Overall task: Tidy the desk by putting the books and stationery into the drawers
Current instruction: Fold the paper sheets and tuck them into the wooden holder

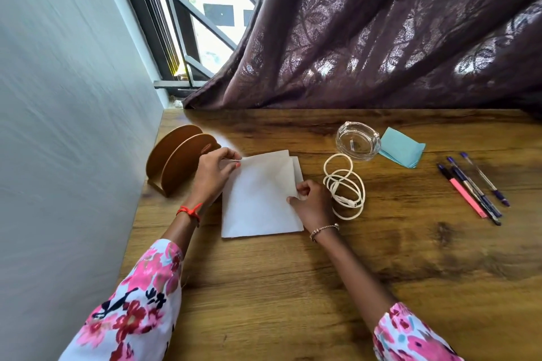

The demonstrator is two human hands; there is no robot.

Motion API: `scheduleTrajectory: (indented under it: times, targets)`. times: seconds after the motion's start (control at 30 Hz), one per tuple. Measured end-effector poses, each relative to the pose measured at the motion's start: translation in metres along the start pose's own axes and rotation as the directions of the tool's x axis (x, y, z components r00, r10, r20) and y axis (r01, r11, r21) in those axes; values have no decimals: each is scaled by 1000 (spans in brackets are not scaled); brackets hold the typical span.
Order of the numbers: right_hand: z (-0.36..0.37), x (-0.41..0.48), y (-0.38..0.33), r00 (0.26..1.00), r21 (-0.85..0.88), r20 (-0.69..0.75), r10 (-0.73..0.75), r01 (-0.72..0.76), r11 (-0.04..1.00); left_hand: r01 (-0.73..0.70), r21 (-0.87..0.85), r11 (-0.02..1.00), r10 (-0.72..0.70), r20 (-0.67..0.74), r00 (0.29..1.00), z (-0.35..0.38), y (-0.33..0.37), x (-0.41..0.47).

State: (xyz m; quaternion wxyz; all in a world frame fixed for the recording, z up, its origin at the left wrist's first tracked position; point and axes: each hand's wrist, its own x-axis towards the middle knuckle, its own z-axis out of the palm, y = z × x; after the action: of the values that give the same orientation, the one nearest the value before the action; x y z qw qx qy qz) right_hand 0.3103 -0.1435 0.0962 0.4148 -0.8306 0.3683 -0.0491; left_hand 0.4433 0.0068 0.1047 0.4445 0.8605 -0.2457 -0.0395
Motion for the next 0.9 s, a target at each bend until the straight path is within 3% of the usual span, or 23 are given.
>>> scheduleTrajectory:
  times: [0.2, 0.4, 0.67, 0.9]
  targets:
    - [-5, -2, -7, 1000, 162, 1, -21, 21, 987, 28, -183, 983, -28, 5, 1000, -5, 9, -9]
    - [-8, -1, -9, 996, 231, 47, -80, 67, 971, 64, -238, 969, -57, 37, 998, -6, 9, -9]
    - [-7, 3, -14, 995, 406, 80, -52, 15, 914, 132, -171, 977, -124, 54, 991, -6, 3, -10]
    - [-8, 2, -10, 999, 357, 6, -49, 44, 933, 129, -6, 992, -129, -9, 992, 0, 4, -17]
